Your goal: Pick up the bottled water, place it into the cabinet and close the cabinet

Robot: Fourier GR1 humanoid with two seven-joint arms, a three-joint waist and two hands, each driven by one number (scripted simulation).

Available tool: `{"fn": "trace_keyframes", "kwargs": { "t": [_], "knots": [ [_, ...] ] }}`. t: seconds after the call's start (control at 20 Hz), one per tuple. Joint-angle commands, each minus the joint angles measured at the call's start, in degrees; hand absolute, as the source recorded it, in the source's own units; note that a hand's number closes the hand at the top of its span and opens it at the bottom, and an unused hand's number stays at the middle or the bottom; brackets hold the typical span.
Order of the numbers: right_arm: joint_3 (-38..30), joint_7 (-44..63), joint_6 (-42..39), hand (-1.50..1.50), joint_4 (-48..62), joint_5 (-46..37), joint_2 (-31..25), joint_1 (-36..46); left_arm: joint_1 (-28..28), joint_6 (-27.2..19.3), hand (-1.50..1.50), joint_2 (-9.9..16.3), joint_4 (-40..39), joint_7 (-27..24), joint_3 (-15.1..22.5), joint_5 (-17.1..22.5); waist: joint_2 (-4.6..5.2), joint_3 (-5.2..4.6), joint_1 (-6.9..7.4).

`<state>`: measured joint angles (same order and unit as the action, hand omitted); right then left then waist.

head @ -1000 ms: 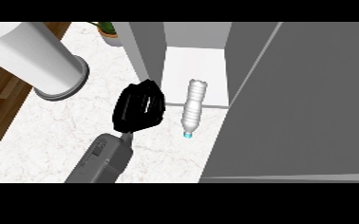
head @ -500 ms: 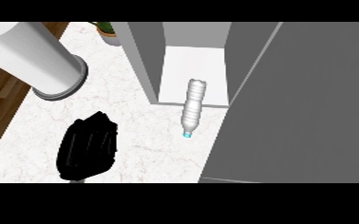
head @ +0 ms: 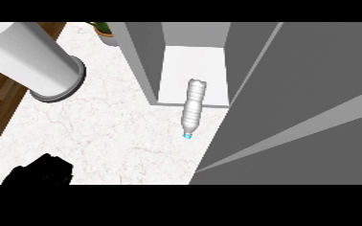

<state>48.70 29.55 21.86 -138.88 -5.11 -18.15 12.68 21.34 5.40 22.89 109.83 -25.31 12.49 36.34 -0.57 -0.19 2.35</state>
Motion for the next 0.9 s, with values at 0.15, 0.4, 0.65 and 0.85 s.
{"fn": "trace_keyframes", "kwargs": {
  "t": [0.15, 0.4, 0.65, 0.85],
  "knots": [
    [-7.23, 11.12, 0.29, 1.5, 9.77, 0.03, 16.39, 17.49, 9.89, 7.38, 1.5, 4.53, 2.93, -2.18, -7.32, 5.59, 0.47, 0.05, -0.71],
    [-15.29, 8.31, -0.02, 1.5, 21.45, 6.19, 17.96, 24.24, 14.97, 9.97, 1.5, 6.26, 6.81, -1.39, -12.19, 9.03, 0.63, 0.16, -0.62],
    [-24.12, 5.84, -2.63, 1.5, 33.18, 10.73, 18.09, 34.48, 15.45, 11.84, 1.5, 5.19, 6.05, -1.24, -13.64, 9.29, 0.66, 0.16, -0.87],
    [-26.47, 0.52, -7.02, 1.5, 39.64, 13.28, 18.13, 34.41, 13.12, 14.95, 1.5, 4.0, 0.56, -2.01, -15.36, 8.19, 0.64, 0.16, -1.39]
  ]
}}
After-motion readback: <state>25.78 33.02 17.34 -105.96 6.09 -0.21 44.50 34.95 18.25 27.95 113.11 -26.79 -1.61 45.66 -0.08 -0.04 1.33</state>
